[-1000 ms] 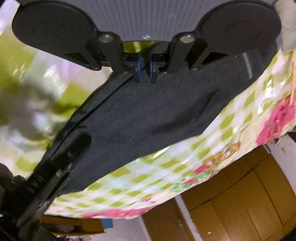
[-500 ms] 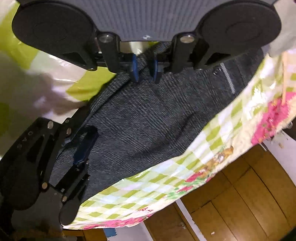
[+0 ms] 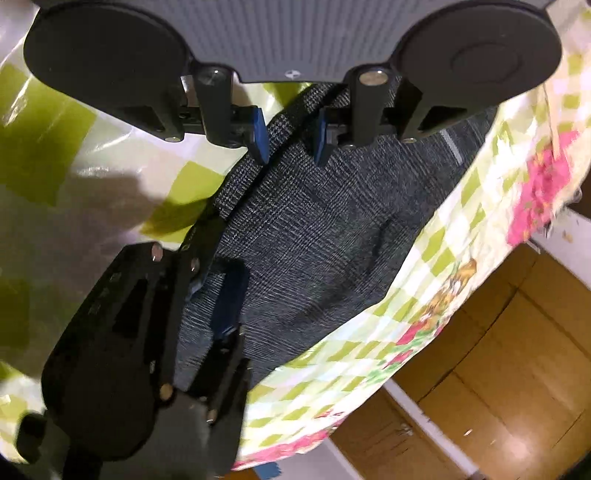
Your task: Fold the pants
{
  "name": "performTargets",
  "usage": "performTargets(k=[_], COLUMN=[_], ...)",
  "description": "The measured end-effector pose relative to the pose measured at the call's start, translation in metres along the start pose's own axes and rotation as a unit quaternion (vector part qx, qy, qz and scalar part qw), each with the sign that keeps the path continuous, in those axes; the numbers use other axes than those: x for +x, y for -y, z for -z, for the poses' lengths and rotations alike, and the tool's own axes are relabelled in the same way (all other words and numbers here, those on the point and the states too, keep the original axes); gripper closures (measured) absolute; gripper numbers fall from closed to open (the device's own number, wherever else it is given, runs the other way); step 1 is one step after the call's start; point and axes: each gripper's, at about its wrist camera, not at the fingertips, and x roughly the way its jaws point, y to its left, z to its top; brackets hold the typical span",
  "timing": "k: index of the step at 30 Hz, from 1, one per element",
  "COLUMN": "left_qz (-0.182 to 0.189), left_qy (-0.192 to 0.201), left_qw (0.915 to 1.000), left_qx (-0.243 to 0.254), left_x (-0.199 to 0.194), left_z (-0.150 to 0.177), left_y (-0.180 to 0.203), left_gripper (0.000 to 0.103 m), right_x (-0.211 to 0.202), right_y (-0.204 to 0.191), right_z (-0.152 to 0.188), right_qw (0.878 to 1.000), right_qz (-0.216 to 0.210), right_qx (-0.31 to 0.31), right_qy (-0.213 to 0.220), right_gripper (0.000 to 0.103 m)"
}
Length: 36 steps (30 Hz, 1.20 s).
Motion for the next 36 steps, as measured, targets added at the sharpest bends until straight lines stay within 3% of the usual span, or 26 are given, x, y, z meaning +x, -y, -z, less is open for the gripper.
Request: performTargets(k=[6, 15, 18, 21, 22, 26, 29, 31, 34, 36], left_qz=[-0.031, -0.005, 0.004, 0.002, 0.004, -0.004, -0.002, -0.002, -0.008, -0.032], left_qy=[0.011, 0.033, 0.042, 0.045, 0.044, 0.034, 0.021, 0.017, 0.003, -0.013], left_qw=[0.9994, 0.9944, 0.9907, 0.9927, 0.9934, 0.9972, 0.9964, 0.9957, 0.9968, 0.9979], left_qx=[0.014, -0.100, -0.129, -0.112, -0.106, -0.066, -0.083, -0.091, -0.079, -0.055], left_x=[0.005, -0.003, -0.008, -0.012, -0.012, -0.002, 0.008, 0.007, 0.005, 0.008], left_z=[-0.007, -0.012, -0.013, -0.011, -0.010, -0.007, -0.007, -0.005, 0.004, 0.014], left_y=[-0.004, -0.038, -0.046, -0.041, -0.038, -0.023, -0.027, -0.031, -0.030, -0.028], left_gripper=[0.054, 0.055, 0.055, 0.055, 0.055, 0.054, 0.060, 0.076, 0.076, 0.076], right_x=[0.011, 0.012, 0.013, 0.019, 0.017, 0.004, -0.002, -0.004, -0.007, -0.005], right_y=[-0.013, -0.011, -0.020, -0.023, -0.017, 0.018, 0.037, 0.039, 0.034, 0.030], right_z=[-0.004, -0.008, -0.010, -0.011, -0.014, -0.024, -0.026, -0.025, -0.022, -0.019], right_qw=[0.999, 0.999, 0.997, 0.993, 0.994, 0.997, 0.991, 0.989, 0.989, 0.988], right_qz=[0.022, 0.037, 0.054, 0.086, 0.084, 0.028, -0.011, -0.028, -0.043, -0.049], right_qx=[-0.042, -0.031, -0.058, -0.084, -0.064, 0.060, 0.127, 0.143, 0.142, 0.146], right_qy=[-0.008, 0.007, 0.014, 0.015, 0.016, 0.027, 0.029, 0.027, 0.021, 0.016], right_gripper=[0.061, 0.060, 0.060, 0.076, 0.094, 0.096, 0.096, 0.095, 0.095, 0.095])
